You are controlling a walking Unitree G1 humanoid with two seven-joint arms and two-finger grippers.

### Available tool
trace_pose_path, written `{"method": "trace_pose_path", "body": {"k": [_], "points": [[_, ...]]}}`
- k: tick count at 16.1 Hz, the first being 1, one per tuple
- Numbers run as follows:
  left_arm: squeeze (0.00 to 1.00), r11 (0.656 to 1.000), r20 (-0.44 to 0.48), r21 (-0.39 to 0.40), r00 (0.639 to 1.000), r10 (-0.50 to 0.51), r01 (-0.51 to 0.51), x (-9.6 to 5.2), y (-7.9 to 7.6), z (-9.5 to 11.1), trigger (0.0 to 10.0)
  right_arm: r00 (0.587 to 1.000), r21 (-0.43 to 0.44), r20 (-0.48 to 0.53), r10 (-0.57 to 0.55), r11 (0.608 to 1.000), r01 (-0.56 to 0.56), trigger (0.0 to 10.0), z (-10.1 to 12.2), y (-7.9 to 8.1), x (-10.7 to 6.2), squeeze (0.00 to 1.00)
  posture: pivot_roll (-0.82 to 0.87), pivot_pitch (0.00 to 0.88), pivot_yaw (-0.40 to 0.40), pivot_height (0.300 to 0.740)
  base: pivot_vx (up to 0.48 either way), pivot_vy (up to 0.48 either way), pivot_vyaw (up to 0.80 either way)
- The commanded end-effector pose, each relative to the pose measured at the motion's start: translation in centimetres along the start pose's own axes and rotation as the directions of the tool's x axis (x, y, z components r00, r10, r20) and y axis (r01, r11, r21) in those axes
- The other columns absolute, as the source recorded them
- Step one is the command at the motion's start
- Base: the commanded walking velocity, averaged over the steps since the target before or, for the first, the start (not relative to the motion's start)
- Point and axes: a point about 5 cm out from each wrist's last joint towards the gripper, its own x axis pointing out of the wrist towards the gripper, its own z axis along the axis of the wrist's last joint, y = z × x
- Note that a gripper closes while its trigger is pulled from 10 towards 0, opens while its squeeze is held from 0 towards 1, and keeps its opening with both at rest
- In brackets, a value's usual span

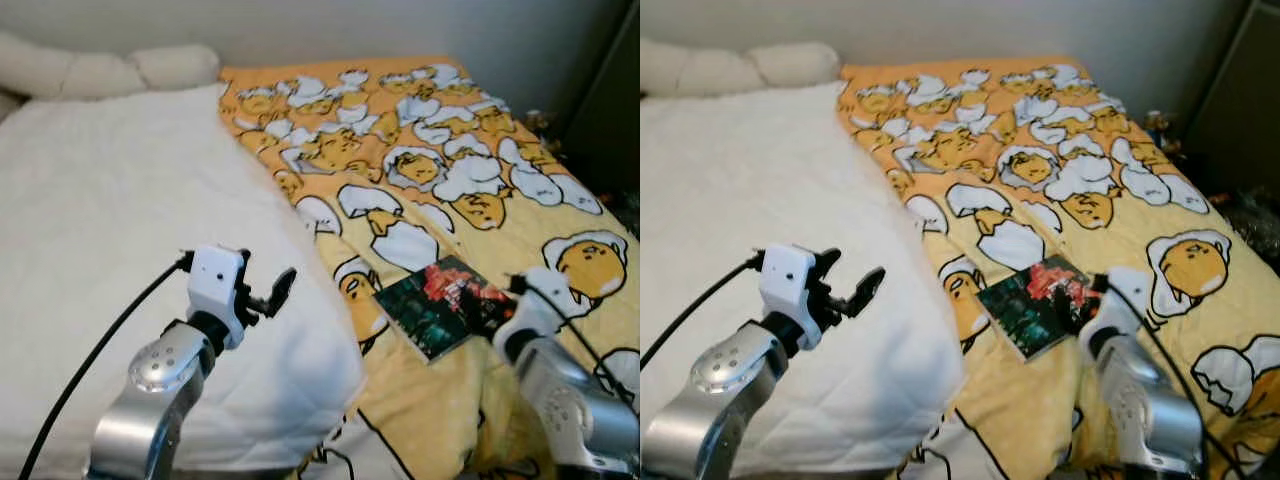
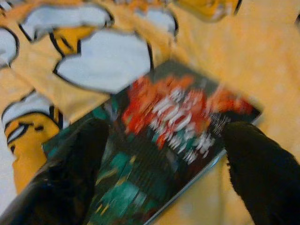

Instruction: Clean up the room

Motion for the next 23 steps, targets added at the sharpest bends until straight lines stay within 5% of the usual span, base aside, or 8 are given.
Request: {"method": "trace_pose_path", "body": {"k": [1, 5, 7, 11, 12, 13, 15, 23], "points": [[0.34, 0.996, -0.004, 0.011, 0.996, -0.090, 0.090, 0.3, -0.7, 0.5, 10.0, 0.998, 0.042, -0.054, -0.035, 0.998, 0.037, 10.0, -0.5, -0.7, 0.3, 1.00, -0.08, 0.000, 0.033, 0.740, 0.000, 0.000, 0.00], [0.31, 0.948, -0.076, 0.043, 0.947, -0.313, 0.317, 0.4, -1.6, 0.5, 10.0, 0.986, 0.120, -0.156, -0.052, 0.990, 0.071, 10.0, -1.2, -0.9, 1.6, 1.00, -0.08, 0.000, 0.036, 0.740, 0.000, 0.000, 0.00], [0.31, 0.896, -0.119, 0.053, 0.893, -0.433, 0.441, 0.3, -1.8, 0.7, 10.0, 0.974, 0.193, -0.220, -0.062, 0.976, 0.106, 10.0, -1.8, -0.9, 2.2, 1.00, -0.08, 0.000, 0.036, 0.740, 0.000, 0.000, 0.00], [0.31, 0.829, -0.162, 0.060, 0.825, -0.541, 0.556, 0.3, -2.0, 1.0, 10.0, 0.969, 0.315, -0.248, -0.010, 0.945, 0.091, 10.0, -2.5, -0.4, 3.5, 1.00, -0.08, 0.000, 0.045, 0.740, 0.000, 0.000, 0.00], [0.31, 0.820, -0.170, 0.059, 0.815, -0.554, 0.570, 0.2, -2.1, 0.9, 10.0, 0.972, 0.338, -0.236, 0.013, 0.938, 0.070, 10.0, -2.5, -0.2, 3.7, 0.79, -0.08, 0.000, 0.050, 0.740, 0.000, 0.000, 0.00], [0.31, 0.807, -0.180, 0.059, 0.801, -0.570, 0.588, 0.2, -2.1, 0.9, 10.0, 0.977, 0.358, -0.211, 0.039, 0.933, 0.040, 10.0, -2.2, 0.0, 4.1, 0.29, -0.08, 0.000, 0.055, 0.740, 0.000, 0.000, 0.00], [0.31, 0.796, -0.188, 0.056, 0.789, -0.584, 0.603, 0.1, -2.2, 0.9, 10.0, 0.976, 0.380, -0.195, 0.097, 0.925, -0.016, 10.0, -1.9, 0.6, 4.3, 0.00, -0.08, 0.011, 0.055, 0.740, 0.000, 0.000, 0.00], [0.31, 0.792, -0.181, 0.057, 0.786, -0.591, 0.608, -0.2, -2.1, 0.9, 10.0, 0.981, 0.437, -0.067, 0.181, 0.889, -0.134, 10.0, -0.7, 1.4, 4.2, 0.00, -0.07, 0.024, 0.046, 0.740, 0.000, 0.000, 0.00]]}}
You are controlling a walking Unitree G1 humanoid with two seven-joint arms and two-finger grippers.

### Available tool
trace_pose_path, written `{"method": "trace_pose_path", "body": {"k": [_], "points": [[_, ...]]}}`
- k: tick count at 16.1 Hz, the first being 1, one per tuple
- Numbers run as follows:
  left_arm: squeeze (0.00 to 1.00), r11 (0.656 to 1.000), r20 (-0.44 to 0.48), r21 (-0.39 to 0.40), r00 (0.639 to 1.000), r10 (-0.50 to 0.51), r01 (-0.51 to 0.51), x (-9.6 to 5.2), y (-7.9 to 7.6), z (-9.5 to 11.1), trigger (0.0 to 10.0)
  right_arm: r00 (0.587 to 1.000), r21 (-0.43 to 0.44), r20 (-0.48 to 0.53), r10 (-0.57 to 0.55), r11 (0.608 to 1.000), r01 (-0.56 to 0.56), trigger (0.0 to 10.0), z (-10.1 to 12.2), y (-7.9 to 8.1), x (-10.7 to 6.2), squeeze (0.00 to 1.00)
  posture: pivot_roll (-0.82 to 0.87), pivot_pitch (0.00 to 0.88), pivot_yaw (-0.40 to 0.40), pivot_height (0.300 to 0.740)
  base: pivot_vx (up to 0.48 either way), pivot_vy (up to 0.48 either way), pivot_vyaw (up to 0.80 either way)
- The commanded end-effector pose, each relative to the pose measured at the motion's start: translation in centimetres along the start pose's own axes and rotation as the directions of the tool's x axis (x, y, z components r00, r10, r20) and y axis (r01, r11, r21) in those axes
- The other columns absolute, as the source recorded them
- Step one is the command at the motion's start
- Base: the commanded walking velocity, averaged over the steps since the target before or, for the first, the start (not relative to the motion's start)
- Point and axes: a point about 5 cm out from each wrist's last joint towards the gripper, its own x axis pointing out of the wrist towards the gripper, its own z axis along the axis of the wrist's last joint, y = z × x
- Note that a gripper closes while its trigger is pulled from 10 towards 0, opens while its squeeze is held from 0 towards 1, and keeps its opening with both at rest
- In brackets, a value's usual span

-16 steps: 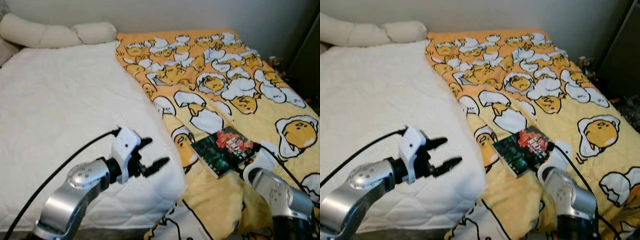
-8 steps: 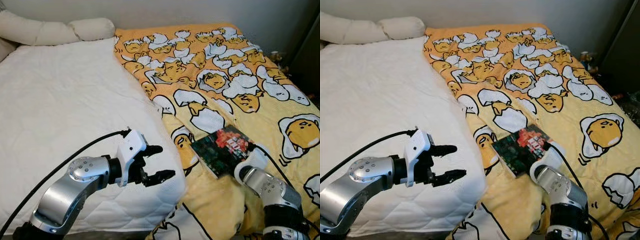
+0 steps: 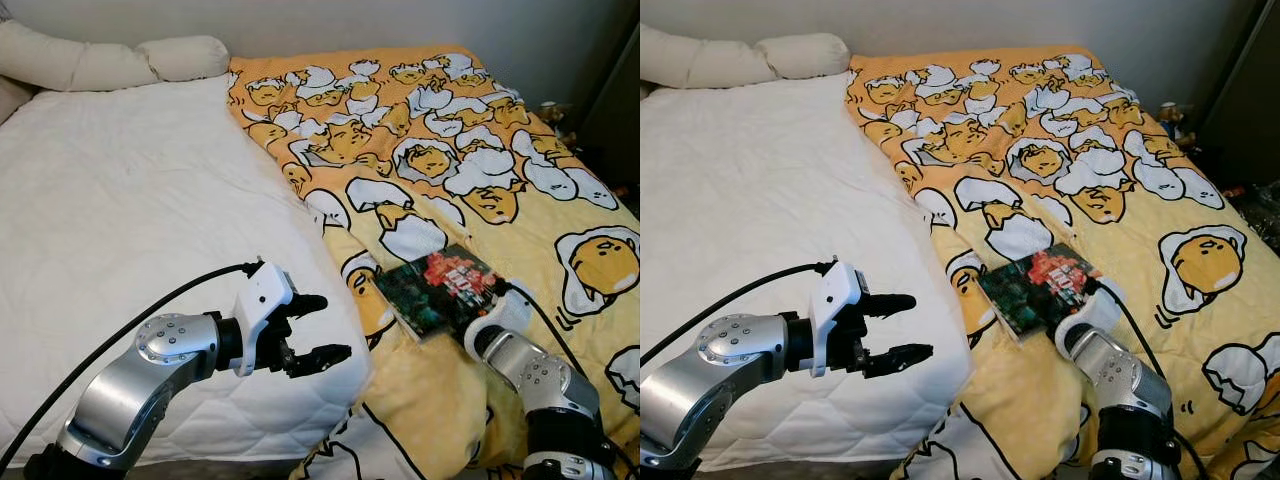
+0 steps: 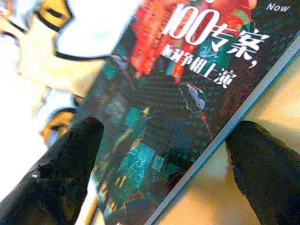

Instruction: Clean up the room

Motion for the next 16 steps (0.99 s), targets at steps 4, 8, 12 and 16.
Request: {"method": "trace_pose_path", "body": {"k": [4, 8, 12, 16], "points": [[0.31, 1.000, 0.001, -0.003, 1.000, -0.009, 0.009, -0.3, -0.3, -0.1, 10.0, 0.978, 0.085, 0.152, 0.143, 0.984, -0.157, 10.0, 1.5, 1.3, -1.0, 0.00, -0.07, 0.021, 0.045, 0.740, 0.000, 0.000, 0.00], [0.31, 1.000, -0.002, -0.002, 1.000, 0.002, -0.002, -0.1, 0.0, -0.2, 10.0, 0.978, 0.126, 0.158, 0.136, 0.980, -0.156, 10.0, 1.4, 1.3, -0.2, 0.00, -0.07, 0.013, 0.050, 0.740, 0.000, 0.000, 0.00], [0.30, 1.000, 0.000, 0.004, 1.000, 0.012, -0.012, -0.1, 0.3, -0.2, 10.0, 0.985, 0.176, 0.152, 0.082, 0.978, -0.108, 10.0, 0.8, 1.3, 1.5, 0.00, -0.06, 0.006, 0.055, 0.740, 0.000, 0.000, 0.00], [0.26, 1.000, 0.013, 0.007, 1.000, 0.014, -0.014, 0.0, 0.2, 0.0, 10.0, 0.976, 0.249, 0.204, 0.072, 0.961, -0.123, 0.0, 1.2, 2.2, 3.0, 0.00, -0.04, 0.000, 0.044, 0.740, 0.000, 0.000, 0.00]]}}
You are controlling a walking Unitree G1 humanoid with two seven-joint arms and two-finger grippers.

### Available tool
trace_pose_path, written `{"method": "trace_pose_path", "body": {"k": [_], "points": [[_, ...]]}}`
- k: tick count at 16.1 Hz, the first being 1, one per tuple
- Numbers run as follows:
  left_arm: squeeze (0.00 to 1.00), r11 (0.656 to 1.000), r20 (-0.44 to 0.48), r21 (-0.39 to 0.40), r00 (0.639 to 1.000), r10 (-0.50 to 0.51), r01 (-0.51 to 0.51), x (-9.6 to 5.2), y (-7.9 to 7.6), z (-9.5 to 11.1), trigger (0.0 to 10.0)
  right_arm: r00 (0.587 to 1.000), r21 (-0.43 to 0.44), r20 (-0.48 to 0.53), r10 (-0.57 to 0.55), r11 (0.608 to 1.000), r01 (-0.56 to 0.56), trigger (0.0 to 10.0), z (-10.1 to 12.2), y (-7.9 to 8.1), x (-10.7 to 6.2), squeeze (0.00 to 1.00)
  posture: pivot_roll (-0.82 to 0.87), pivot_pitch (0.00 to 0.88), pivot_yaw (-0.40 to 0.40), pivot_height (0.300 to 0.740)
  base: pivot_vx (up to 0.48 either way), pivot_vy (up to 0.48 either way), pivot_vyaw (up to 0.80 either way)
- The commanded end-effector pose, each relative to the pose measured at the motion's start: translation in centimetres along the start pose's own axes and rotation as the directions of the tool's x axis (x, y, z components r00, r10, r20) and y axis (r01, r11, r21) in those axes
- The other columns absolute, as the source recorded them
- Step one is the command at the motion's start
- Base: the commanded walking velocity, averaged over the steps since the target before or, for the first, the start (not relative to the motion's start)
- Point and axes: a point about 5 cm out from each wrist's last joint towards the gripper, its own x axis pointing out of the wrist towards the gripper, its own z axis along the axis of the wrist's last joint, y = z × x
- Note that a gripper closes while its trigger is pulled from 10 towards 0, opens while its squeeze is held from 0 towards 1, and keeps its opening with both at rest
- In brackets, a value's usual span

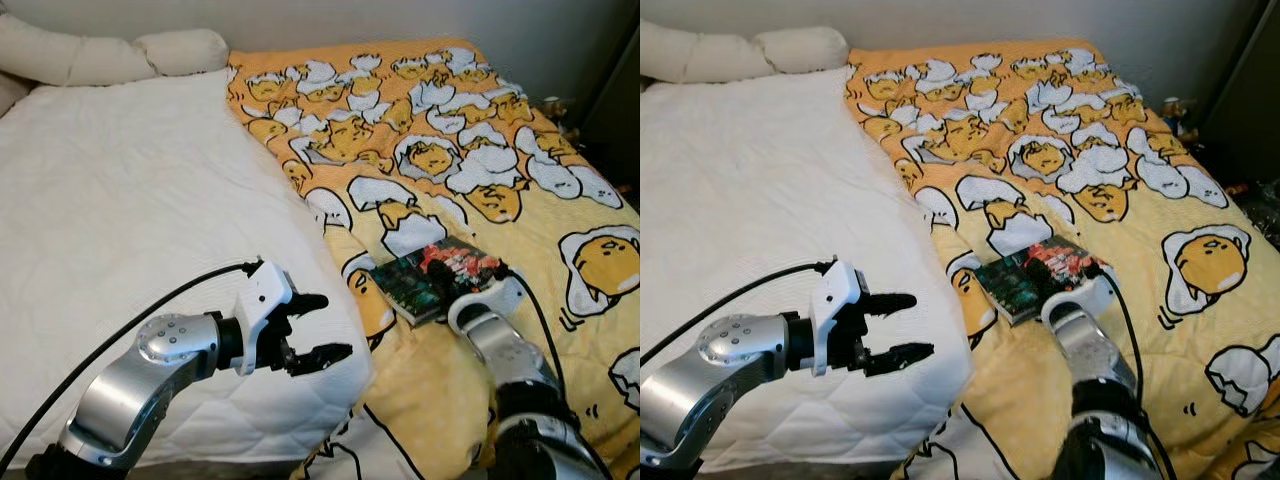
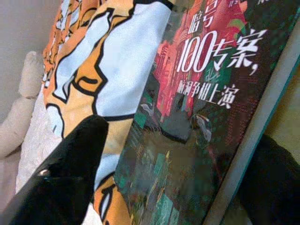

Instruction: Clean up the room

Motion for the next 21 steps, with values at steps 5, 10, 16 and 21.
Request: {"method": "trace_pose_path", "body": {"k": [5, 10, 16, 21], "points": [[0.23, 1.000, 0.006, 0.006, 1.000, 0.024, -0.024, -0.2, 0.1, -0.1, 10.0, 0.998, 0.005, 0.030, 0.055, 0.998, -0.055, 0.0, 0.2, 0.7, 0.4, 0.00, -0.04, 0.000, 0.042, 0.740, 0.000, 0.000, 0.00], [0.20, 0.997, 0.011, 0.022, 0.997, 0.077, -0.077, -0.2, 0.6, -0.1, 10.0, 0.999, 0.002, 0.020, 0.032, 0.999, -0.032, 0.0, -0.1, -0.3, 0.3, 0.00, -0.04, 0.000, 0.048, 0.740, 0.000, 0.000, 0.00], [0.18, 0.991, 0.038, 0.007, 0.991, 0.132, -0.132, -0.2, 0.5, -0.3, 10.0, 0.999, 0.009, 0.039, 0.022, 1.000, -0.023, 0.0, 0.2, -0.5, 0.3, 0.00, -0.04, 0.000, 0.050, 0.740, 0.000, 0.000, 0.00], [0.18, 0.977, 0.041, -0.034, 0.976, 0.212, -0.211, -0.2, 0.2, -0.9, 10.0, 0.994, -0.002, 0.099, 0.049, 0.999, -0.049, 0.0, 1.1, -1.1, -1.2, 0.00, -0.05, 0.000, 0.053, 0.740, 0.000, 0.000, 0.00]]}}
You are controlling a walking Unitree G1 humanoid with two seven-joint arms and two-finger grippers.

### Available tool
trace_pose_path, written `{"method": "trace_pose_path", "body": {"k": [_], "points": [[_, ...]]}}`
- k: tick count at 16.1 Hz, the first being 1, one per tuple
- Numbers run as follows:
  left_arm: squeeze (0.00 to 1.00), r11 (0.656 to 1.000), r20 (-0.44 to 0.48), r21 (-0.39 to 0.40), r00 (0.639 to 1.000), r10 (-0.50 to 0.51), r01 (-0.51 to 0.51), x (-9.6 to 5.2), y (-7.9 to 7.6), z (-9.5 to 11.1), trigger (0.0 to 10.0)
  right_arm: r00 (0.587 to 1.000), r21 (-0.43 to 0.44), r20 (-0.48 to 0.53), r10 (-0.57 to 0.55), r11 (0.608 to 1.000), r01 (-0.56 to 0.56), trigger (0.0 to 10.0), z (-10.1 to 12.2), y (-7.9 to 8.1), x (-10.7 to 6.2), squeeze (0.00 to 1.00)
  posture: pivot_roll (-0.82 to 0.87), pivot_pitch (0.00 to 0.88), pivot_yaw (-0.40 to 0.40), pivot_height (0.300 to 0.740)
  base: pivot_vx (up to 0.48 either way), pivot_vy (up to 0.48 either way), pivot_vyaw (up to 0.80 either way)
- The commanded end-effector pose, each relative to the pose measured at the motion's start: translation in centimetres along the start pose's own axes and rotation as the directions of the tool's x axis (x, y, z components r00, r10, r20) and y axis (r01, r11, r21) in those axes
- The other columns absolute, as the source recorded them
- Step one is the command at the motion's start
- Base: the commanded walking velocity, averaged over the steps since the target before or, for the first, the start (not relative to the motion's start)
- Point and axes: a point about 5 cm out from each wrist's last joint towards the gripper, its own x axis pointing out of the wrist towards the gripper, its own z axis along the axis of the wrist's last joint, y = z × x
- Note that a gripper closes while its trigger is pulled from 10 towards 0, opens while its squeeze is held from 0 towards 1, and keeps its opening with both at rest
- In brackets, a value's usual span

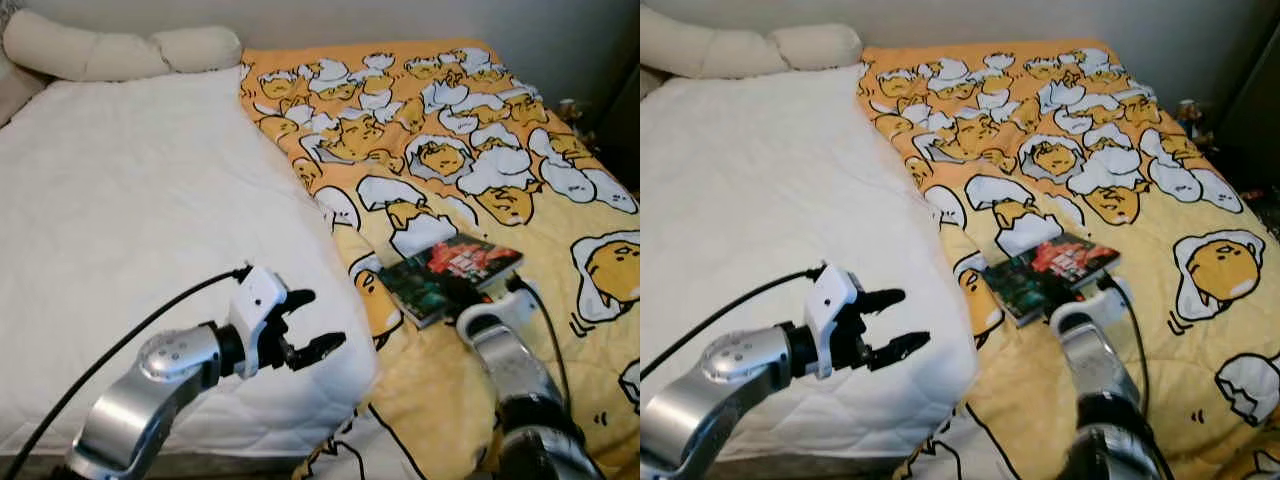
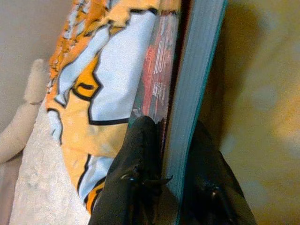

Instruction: Clean up the room

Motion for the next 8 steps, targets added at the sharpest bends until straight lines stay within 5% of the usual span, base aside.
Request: {"method": "trace_pose_path", "body": {"k": [1, 5, 6, 8], "points": [[0.18, 0.998, 0.020, 0.016, 0.997, 0.068, -0.068, -0.5, 0.6, 0.5, 10.0, 0.997, -0.027, 0.022, 0.070, 0.997, -0.070, 0.0, 1.0, 1.4, -0.2, 0.00, -0.05, 0.000, 0.057, 0.740, 0.000, 0.000, 0.00], [0.16, 0.935, 0.073, 0.003, 0.933, 0.353, -0.355, -1.6, 2.1, 0.8, 10.0, 0.956, -0.235, 0.001, 0.292, 0.930, -0.284, 0.0, 3.3, 3.5, -5.3, 0.00, -0.08, 0.000, 0.081, 0.740, 0.000, 0.000, 0.00], [0.17, 0.897, 0.061, -0.019, 0.895, 0.442, -0.441, -1.9, 2.6, 0.6, 10.0, 0.948, -0.278, -0.015, 0.319, 0.909, -0.310, 10.0, 3.7, 4.4, -6.4, 0.00, -0.08, 0.000, 0.081, 0.740, 0.000, 0.000, 0.00], [0.16, 0.865, 0.059, -0.015, 0.863, 0.501, -0.501, -2.1, 2.8, 0.5, 10.0, 0.945, -0.378, -0.053, 0.321, 0.870, -0.317, 10.0, 3.4, 5.3, -7.5, 0.00, -0.08, 0.000, 0.076, 0.740, 0.000, 0.219, 0.00]]}}
